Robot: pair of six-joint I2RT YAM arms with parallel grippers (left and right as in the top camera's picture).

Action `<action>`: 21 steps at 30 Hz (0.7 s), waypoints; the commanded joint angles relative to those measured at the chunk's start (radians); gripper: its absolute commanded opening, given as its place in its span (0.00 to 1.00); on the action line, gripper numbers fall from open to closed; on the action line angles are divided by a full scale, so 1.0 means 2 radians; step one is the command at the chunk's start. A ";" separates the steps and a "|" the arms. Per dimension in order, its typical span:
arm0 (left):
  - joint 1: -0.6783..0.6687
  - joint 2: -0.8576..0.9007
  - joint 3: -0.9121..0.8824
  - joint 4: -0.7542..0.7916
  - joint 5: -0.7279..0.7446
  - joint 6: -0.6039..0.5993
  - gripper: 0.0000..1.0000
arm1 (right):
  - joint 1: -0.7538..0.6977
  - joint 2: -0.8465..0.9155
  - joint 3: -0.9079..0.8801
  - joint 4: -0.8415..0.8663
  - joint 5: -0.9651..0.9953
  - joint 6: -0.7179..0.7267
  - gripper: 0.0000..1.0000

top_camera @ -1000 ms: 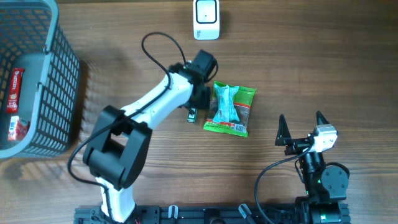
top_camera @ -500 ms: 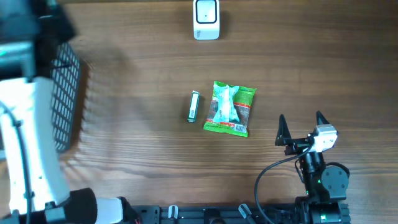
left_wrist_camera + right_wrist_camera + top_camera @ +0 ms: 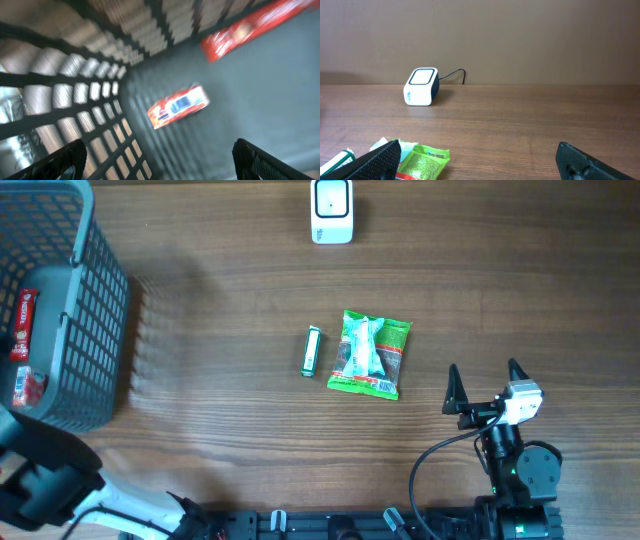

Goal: Scan the item barcode
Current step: 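Reach the left gripper into the basket and grasp the orange box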

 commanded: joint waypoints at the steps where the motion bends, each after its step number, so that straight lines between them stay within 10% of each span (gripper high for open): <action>1: 0.014 0.035 -0.031 0.007 0.018 0.009 0.91 | -0.002 -0.002 -0.001 0.002 -0.006 -0.006 1.00; 14: 0.016 0.092 -0.068 0.068 0.044 0.044 0.97 | -0.002 -0.002 -0.001 0.002 -0.006 -0.006 1.00; 21: 0.016 0.092 -0.104 0.105 0.066 0.039 0.64 | -0.002 -0.002 -0.001 0.002 -0.006 -0.006 1.00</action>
